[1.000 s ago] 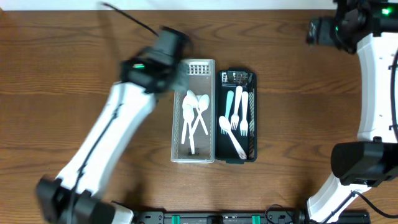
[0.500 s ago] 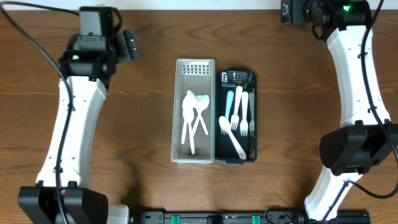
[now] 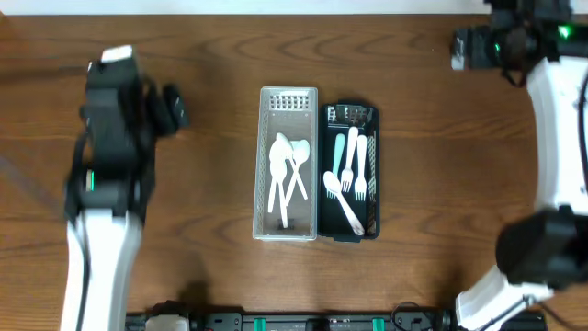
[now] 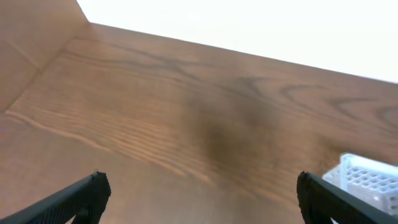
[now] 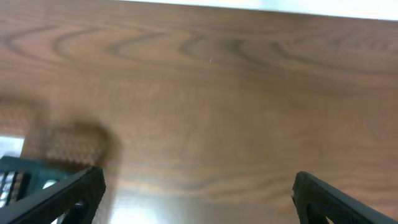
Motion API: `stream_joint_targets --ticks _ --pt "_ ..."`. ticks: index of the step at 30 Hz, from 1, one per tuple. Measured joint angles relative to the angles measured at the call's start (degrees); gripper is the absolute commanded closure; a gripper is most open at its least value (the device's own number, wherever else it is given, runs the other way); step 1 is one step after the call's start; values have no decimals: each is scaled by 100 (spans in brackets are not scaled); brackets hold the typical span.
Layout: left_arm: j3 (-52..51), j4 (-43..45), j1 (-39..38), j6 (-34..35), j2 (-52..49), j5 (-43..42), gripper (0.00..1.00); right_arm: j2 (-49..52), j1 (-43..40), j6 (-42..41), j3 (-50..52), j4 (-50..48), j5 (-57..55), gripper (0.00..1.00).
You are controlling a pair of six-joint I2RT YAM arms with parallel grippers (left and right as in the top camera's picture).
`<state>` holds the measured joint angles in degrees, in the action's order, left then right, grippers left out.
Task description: Pack container
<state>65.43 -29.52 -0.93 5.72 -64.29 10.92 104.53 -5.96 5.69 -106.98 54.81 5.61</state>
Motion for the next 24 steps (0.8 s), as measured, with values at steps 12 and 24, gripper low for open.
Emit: stream_joint_targets --ticks 12,24 --pt "-3934 743 -4 -2 3438 0 2 -3930 599 -118 4826 -2155 -442 1" --pt "-4472 741 -4 -2 4181 2 2 -4269 758 -214 7206 -4610 -1064 1"
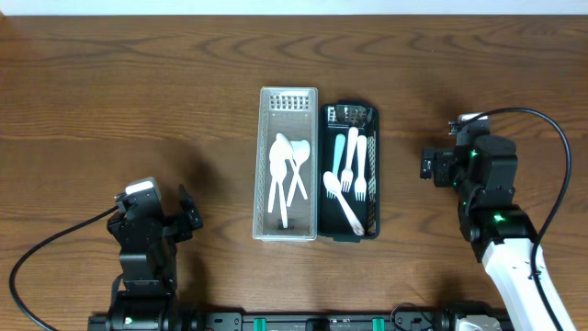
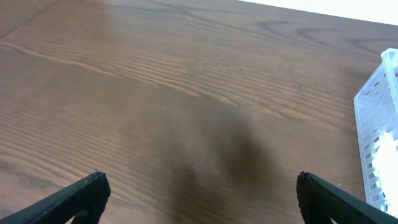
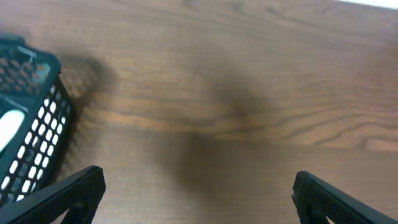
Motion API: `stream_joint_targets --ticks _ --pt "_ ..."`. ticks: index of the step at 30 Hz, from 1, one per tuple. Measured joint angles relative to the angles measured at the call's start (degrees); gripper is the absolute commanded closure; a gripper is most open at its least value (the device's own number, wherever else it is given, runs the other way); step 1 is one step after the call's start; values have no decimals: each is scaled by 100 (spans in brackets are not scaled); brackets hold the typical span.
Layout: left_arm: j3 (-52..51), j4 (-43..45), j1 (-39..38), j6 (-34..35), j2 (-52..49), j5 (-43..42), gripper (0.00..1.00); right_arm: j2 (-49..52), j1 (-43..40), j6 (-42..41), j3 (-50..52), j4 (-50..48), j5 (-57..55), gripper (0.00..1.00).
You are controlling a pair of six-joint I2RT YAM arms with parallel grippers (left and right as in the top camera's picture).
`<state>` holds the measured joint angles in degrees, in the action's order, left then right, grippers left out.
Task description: Pack container
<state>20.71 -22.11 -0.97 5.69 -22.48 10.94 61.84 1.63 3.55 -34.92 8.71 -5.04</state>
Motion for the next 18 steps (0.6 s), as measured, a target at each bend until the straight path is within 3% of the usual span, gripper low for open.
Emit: stream_joint_targets --ticks 6,18 --pt "0 -2 0 0 -31 0 2 -33 0 0 0 -72 -22 1" --pt "0 -9 0 0 -101 0 2 -39 0 0 0 702 -63 1"
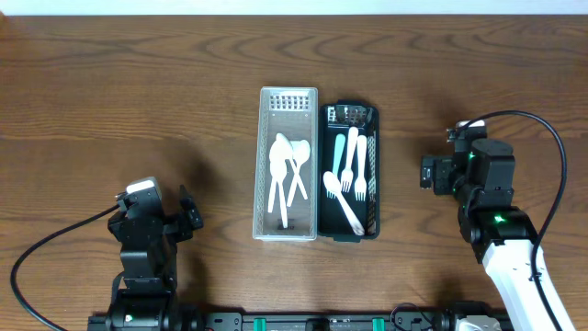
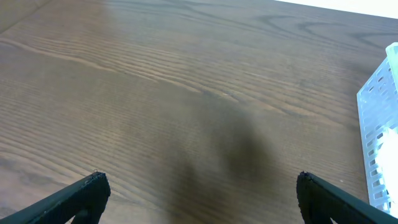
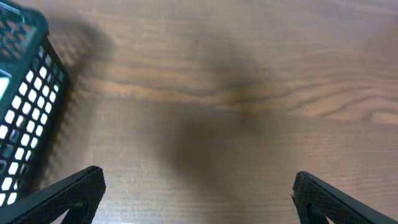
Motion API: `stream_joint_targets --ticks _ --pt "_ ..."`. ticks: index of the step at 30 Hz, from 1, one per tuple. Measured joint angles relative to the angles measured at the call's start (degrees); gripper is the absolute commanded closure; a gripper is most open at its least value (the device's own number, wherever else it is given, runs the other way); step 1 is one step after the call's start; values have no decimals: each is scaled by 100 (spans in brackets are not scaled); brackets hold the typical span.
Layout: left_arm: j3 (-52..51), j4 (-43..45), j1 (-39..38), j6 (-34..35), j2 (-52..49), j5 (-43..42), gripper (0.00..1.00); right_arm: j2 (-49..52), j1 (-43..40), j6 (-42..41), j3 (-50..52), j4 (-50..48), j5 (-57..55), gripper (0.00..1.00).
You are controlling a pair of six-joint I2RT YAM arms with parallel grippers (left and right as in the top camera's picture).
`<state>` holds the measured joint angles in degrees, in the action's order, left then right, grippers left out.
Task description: Pack container
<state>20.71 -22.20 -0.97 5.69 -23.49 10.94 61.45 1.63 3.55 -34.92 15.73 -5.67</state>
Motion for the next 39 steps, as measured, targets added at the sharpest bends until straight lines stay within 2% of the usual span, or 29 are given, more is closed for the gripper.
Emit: stream_joint_targets --ticks 6,11,19,26,31,39 --pt "0 -2 0 0 0 0 2 -57 0 0 0 337 -11 1" --pt "0 -4 0 2 0 0 2 -634 0 0 0 892 -20 1" --pt "0 -9 0 0 -4 0 2 -2660 2 -22 2 1777 103 1" --pt "0 -9 0 0 -4 0 2 -4684 0 -42 404 1709 575 1" --pt "0 -9 0 2 -4 0 2 -5431 0 -42 1180 1110 708 1" --pt "-2 -9 0 2 -4 -2 2 -5678 0 -61 2660 -1609 811 1"
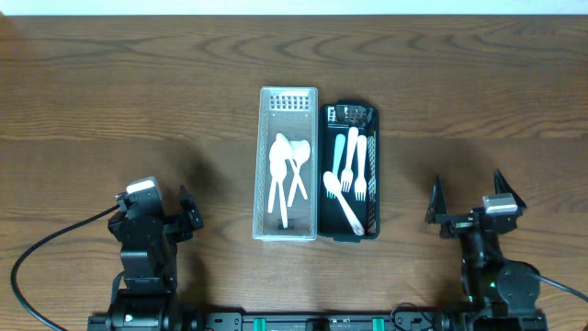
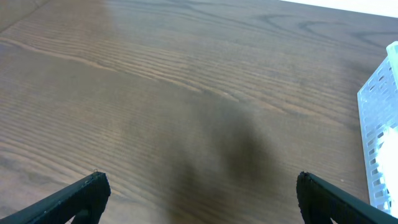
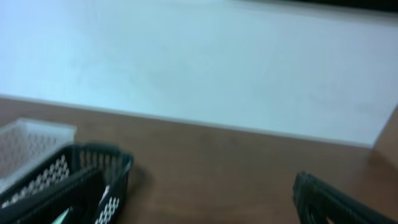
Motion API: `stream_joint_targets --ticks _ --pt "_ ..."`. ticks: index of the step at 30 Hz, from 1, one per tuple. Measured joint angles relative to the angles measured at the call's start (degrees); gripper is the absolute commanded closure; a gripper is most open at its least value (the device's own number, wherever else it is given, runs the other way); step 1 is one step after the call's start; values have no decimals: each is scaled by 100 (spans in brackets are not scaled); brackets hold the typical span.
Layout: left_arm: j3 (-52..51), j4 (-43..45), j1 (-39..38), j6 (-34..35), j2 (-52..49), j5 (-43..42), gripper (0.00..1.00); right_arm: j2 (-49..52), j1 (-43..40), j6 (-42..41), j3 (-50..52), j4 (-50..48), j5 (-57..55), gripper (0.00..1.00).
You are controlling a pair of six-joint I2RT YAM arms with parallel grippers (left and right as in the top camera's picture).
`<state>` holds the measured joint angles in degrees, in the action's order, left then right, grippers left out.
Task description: Pack container
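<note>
A white mesh basket in the middle of the table holds white spoons. A black mesh basket stands against its right side and holds white forks and one pale teal piece. My left gripper is open and empty over bare wood at the front left, with the white basket's edge at its right. My right gripper is open and empty at the front right. It faces level toward the black basket and the white basket.
The wooden table carries only the two baskets. Both arms sit folded at the front edge, left arm and right arm, each with a cable. A pale wall shows beyond the far edge.
My right arm has drawn back from beside the black basket to the front right edge. Its camera now looks level across the table instead of down. The left arm and both baskets have not moved.
At first both arms reached far out, the left at the far left and the right at the back right corner. Then the left sat folded at the front left and the right hovered right of the black basket. Now both are folded at the front, open and empty.
</note>
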<state>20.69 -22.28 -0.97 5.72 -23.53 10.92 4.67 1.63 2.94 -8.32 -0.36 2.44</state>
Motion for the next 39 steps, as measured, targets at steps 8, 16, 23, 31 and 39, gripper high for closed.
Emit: stream_joint_targets --ticks 8,16,23,31,39 --pt "0 -2 0 -2 0 2 2 -372 0 26 782 -306 24 1" --pt "0 0 0 0 0 2 2 -382 2 24 791 404 57 1" --pt "0 0 0 -2 0 2 2 -382 2 24 791 404 57 1" --pt "0 0 0 -2 0 2 2 -382 2 24 791 404 57 1" --pt "0 0 0 0 0 2 2 -382 2 24 791 404 57 1"
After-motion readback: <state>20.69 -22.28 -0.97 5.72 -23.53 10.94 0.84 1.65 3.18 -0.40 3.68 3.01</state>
